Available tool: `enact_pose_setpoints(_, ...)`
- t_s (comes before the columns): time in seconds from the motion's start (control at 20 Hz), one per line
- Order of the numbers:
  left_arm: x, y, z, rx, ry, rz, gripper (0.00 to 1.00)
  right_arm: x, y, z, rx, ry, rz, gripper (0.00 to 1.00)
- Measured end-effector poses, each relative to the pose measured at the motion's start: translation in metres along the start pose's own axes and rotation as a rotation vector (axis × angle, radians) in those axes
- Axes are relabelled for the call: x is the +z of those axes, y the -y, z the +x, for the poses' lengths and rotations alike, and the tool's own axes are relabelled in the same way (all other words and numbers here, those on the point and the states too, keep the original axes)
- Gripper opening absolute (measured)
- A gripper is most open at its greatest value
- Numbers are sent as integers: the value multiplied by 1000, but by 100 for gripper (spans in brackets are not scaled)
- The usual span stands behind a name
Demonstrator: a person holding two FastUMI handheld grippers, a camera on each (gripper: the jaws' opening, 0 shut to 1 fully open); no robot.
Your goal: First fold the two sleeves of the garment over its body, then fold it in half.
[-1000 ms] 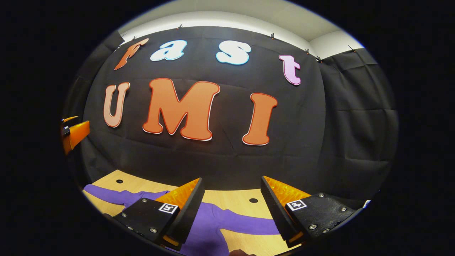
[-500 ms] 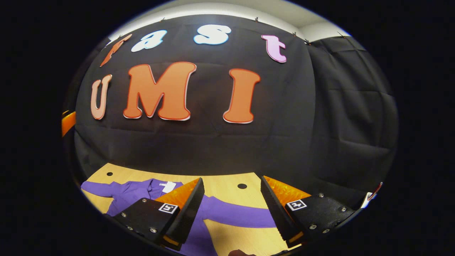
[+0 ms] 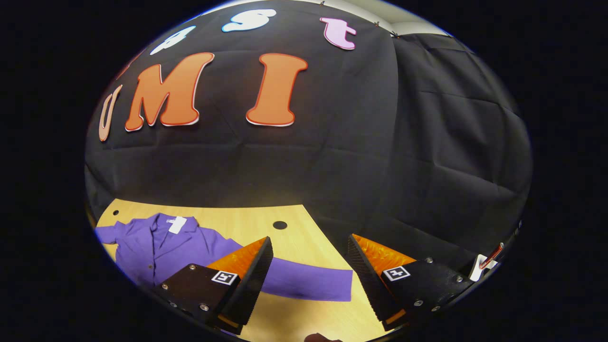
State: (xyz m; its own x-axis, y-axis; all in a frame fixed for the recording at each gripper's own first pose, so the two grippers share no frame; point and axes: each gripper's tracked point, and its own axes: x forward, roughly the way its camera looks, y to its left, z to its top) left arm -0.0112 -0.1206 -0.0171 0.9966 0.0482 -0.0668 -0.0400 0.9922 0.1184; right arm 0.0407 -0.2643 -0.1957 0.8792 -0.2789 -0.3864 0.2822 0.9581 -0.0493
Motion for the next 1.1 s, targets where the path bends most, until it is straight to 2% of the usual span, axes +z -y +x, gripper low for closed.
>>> enact_pose_setpoints(0.05, -1, 6, -1, -3, -10, 10, 96, -10, 7, 9, -1, -32, 3, 95)
enact_pose_setpoints(0.1, -5, 12, -2, -8, -20, 20, 100, -23, 11, 16, 9, -72, 9, 95)
enact_pose_setpoints(0.2, -10, 22, -3, -15, -38, 38, 96, -50, 21, 29, 15, -158, 29, 95)
enact_pose_setpoints(0.3, -12, 31, -5, -24, -48, 49, 96, -69, 36, 45, -1, -210, 64, 96)
enact_pose_setpoints(0.35, -14, 34, -4, -28, -55, 54, 100, -77, 39, 52, 3, -240, 81, 96)
enact_pose_setpoints(0.4, -17, 38, -4, -33, -64, 58, 96, -88, 40, 56, 18, -291, 104, 95)
enact_pose_setpoints(0.5, -25, 47, -3, -48, -86, 70, 96, -110, 43, 63, 57, -395, 173, 96)
enact_pose_setpoints(0.55, -26, 51, -3, -56, -94, 79, 100, -121, 47, 66, 62, -451, 206, 96)
enact_pose_setpoints(0.6, -28, 55, -4, -63, -100, 89, 96, -131, 50, 70, 67, -503, 243, 96)
enact_pose_setpoints(0.7, -32, 59, -5, -74, -109, 103, 96, -144, 54, 79, 75, -571, 297, 96)
enact_pose_setpoints(0.9, -42, 63, -2, -82, -141, 96, 96, -164, 64, 96, 65, -711, 292, 96)
enact_pose_setpoints(1.05, -54, 64, -1, -83, -181, 84, 96, -184, 62, 94, 99, -880, 316, 96)
enact_pose_setpoints(1.1, -58, 64, 0, -82, -193, 77, 100, -190, 60, 96, 104, -923, 336, 96)
